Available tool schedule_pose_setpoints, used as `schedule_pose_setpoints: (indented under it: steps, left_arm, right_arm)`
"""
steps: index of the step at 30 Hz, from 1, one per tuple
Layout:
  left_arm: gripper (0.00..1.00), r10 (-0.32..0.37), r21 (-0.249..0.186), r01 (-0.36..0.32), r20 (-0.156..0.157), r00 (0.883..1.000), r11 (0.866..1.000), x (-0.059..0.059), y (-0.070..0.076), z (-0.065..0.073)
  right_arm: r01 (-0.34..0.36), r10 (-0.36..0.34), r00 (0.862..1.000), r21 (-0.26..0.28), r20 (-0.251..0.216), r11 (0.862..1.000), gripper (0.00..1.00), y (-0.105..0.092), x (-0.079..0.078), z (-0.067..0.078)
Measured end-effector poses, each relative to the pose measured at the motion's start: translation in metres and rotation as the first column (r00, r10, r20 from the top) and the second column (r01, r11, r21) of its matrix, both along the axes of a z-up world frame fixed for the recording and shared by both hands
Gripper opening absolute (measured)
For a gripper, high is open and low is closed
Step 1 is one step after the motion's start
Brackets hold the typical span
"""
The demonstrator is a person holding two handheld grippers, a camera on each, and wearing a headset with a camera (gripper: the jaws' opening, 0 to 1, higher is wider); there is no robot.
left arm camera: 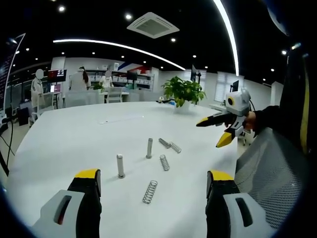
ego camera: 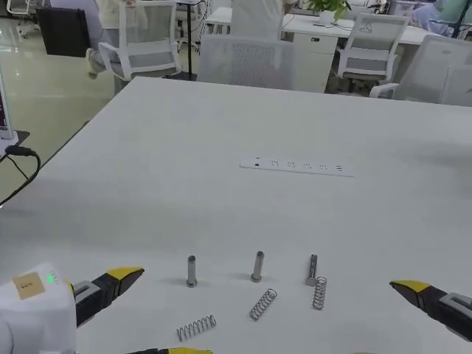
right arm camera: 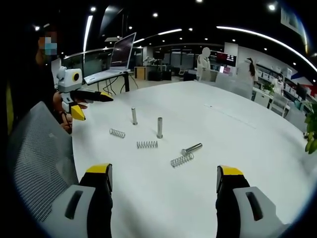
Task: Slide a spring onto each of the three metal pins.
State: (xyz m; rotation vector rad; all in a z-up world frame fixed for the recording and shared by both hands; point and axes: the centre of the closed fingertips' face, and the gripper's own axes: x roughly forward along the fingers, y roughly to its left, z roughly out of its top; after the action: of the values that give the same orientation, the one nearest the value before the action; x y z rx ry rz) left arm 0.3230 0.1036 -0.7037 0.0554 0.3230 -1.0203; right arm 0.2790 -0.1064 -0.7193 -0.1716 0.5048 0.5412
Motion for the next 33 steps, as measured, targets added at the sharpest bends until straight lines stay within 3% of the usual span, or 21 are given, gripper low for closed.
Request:
schedule_pose_setpoints:
  steps: [17, 33]
  left_arm:
    - [0.85, 0.014, 0.008, -0.014, 0.013, 1.000, 1.000, 0.0002, 0.0042, 0.0029]
    - [0.84, 0.011, 0.005, -0.011, 0.010, 1.000, 1.000, -0.0001, 0.0025, 0.0031]
  right_arm:
    - [-0.033, 0.033, 0.999, -0.008, -0.021, 0.999, 0.85, 0.0071, -0.0032, -0.0048]
    - [-0.013, 0.013, 1.000, -0.011, -0.017, 1.000, 0.84, 0.0022, -0.0017, -0.0037]
